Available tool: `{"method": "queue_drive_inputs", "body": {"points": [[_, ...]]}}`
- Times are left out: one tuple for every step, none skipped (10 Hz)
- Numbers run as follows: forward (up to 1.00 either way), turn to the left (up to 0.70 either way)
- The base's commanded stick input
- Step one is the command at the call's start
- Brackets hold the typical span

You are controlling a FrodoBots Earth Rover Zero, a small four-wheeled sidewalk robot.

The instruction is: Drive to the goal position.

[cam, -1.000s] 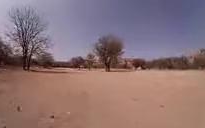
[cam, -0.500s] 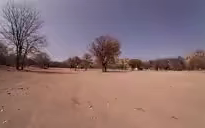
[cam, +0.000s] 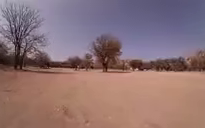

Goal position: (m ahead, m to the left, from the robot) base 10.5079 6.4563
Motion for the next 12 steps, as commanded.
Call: {"method": "queue_drive_inputs", "body": {"points": [[1.00,0.00],[1.00,0.00],[1.00,0.00],[1.00,0.00],[1.00,0.00],[1.00,0.00],[1.00,0.00],[1.00,0.00],[1.00,0.00],[1.00,0.00],[1.00,0.00],[1.00,0.00]]}}
